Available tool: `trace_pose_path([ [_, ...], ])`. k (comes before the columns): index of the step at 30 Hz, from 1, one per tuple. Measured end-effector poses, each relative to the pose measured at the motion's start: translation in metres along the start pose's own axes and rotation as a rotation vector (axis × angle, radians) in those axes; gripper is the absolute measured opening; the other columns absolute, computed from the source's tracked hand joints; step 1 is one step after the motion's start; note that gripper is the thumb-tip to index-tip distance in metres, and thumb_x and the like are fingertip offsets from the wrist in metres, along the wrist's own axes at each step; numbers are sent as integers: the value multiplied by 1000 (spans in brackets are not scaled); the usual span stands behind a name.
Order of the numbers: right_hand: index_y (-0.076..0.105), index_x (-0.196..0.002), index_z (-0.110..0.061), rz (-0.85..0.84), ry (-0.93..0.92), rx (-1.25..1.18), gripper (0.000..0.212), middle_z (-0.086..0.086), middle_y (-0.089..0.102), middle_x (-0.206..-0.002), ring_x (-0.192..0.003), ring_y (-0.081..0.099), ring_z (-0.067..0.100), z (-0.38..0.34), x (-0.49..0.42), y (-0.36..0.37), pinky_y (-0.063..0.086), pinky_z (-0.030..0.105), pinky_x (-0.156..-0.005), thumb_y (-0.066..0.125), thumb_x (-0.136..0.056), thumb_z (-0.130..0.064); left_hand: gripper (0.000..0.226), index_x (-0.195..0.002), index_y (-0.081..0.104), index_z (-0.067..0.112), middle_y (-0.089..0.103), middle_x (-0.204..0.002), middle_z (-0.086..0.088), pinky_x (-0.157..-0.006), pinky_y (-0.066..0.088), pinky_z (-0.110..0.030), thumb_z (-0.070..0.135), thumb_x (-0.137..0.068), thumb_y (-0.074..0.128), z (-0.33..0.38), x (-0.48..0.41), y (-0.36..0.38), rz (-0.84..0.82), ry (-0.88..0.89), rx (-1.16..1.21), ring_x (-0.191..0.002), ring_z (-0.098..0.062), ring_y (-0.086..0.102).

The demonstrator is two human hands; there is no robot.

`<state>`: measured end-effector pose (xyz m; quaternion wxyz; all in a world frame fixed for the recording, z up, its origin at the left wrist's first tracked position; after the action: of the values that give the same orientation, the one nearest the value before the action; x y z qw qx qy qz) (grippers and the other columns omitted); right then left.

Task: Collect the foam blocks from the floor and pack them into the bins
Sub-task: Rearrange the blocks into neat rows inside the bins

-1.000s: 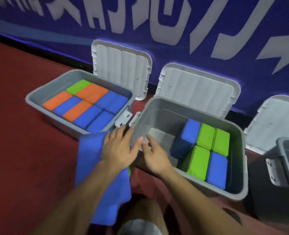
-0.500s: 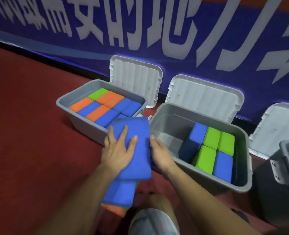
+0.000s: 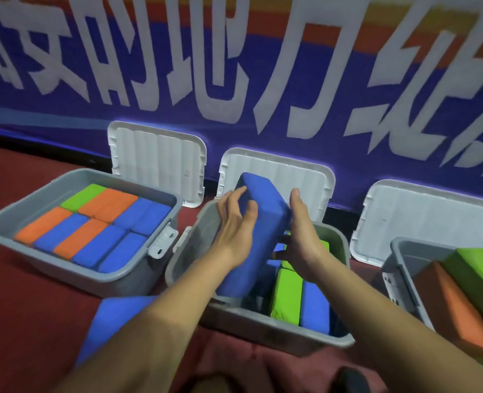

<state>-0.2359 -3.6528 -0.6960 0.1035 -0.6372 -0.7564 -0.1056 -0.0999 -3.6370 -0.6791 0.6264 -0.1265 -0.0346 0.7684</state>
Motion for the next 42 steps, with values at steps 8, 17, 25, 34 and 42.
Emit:
trace_pose_path([
  [8,24,-142,-40,103,82,296,67,-5,59,-136,-112,65,28,46,-44,-26,54,53,-94,52,-91,-72,29,-135,41,25,55,-125,8,-91,43,-10,33,-107,43,-73,-42,50,-264,-223,175,-112,-2,57],
  [17,-9,-157,-50,24,70,816,73,17,42,-150,-133,47,33,119,-64,-35,36,41,-108,35,-101,-64,41,-145,23,54,28,-148,17,-116,10,-10,47,-105,18,-152,-21,91,-377,-251,-153,-138,11,25],
  [25,9,-157,-51,151,35,1419,75,14,48,-134,-131,45,37,175,-70,-50,31,59,-106,12,-86,-76,51,-149,-12,54,-6,-168,12,-120,7,-16,49,-106,17,-217,11,112,-614,-282,-420,-150,8,4],
  [34,41,-155,-33,95,-12,1523,76,24,36,-158,-145,36,46,235,-104,-59,19,69,-110,48,-86,-65,84,-142,-22,64,-6,-162,28,-121,16,-29,91,-71,13,-256,6,126,-801,-501,-359,-152,-5,16],
  [42,6,-160,-44,37,59,1506,80,21,10,-168,-154,16,41,230,-106,-59,9,68,-116,39,-91,-68,77,-144,-26,59,-12,-169,9,-126,0,-46,87,-83,10,-263,5,119,-821,-481,-696,-156,-19,-4],
])
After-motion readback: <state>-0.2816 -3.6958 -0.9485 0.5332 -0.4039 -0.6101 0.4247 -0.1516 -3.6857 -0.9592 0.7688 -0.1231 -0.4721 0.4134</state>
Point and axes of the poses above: each hand's wrist, its own x-axis away from the middle knuckle, its own y-axis out of the palm, z = x × y, the point moved 8 cm from there along -x, towards the middle knuckle
